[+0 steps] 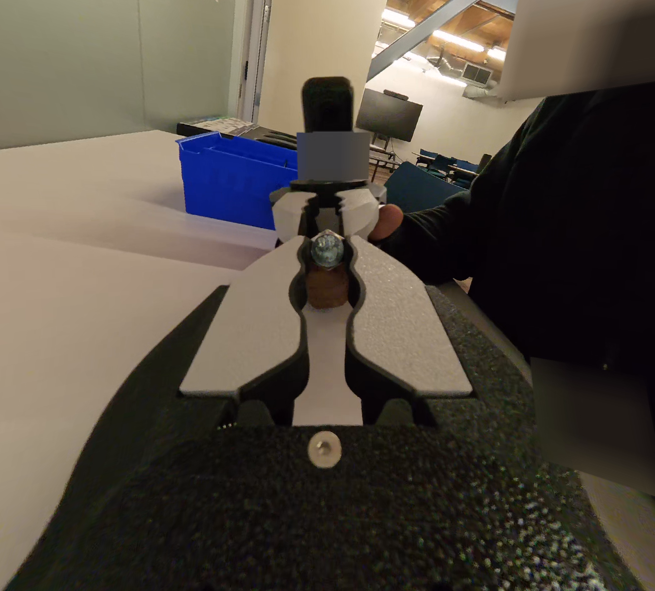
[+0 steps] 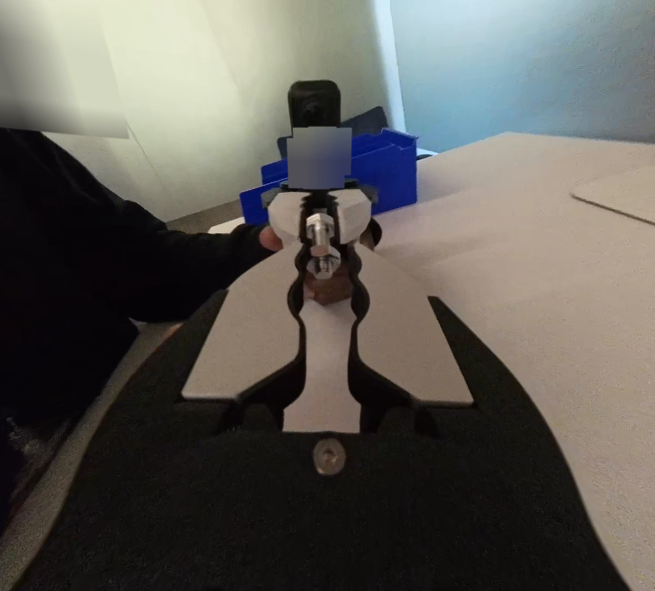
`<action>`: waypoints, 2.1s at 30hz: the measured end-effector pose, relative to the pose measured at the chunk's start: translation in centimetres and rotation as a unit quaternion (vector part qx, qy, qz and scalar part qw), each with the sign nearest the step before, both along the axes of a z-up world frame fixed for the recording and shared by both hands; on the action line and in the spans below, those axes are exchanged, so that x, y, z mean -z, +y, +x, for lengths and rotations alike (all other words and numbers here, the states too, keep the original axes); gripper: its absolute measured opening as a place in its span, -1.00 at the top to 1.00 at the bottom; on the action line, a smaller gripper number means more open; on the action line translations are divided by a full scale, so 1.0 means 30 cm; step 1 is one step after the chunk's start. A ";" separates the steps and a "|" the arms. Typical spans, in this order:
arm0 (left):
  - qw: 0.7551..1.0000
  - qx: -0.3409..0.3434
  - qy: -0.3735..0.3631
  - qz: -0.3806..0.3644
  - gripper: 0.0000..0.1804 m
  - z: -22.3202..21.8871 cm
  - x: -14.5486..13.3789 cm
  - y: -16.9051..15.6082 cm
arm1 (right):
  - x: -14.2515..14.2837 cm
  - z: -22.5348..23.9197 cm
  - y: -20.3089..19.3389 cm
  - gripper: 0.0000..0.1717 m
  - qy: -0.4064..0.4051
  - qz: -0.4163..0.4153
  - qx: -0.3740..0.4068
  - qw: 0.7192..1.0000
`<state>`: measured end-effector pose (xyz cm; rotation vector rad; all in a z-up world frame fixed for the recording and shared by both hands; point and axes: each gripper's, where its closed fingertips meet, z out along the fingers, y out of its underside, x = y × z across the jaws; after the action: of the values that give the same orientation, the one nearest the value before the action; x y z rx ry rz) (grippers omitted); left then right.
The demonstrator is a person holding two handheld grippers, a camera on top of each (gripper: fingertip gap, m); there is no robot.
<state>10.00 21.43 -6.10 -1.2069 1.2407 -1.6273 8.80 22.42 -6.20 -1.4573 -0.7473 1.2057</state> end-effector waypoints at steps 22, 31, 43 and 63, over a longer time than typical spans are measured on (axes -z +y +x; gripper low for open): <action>0.999 -0.030 0.012 0.023 0.81 0.016 0.012 0.014 | 0.002 0.019 0.016 0.72 -0.019 0.043 0.032 0.998; 0.996 -0.070 0.059 0.006 0.81 0.041 0.049 0.053 | 0.065 0.036 0.052 0.80 -0.343 0.492 0.208 0.772; 0.952 -0.287 0.091 0.049 0.81 0.019 0.048 0.216 | 0.000 0.157 0.110 0.72 -0.189 0.350 0.245 0.884; 0.938 -0.310 0.121 0.093 0.81 0.032 0.068 0.215 | 0.014 0.152 0.120 0.86 -0.150 0.234 0.221 0.935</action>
<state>10.97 27.89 -8.13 -1.5134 0.9850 -0.9016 13.35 26.02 -6.62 -1.3166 -0.7894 0.4251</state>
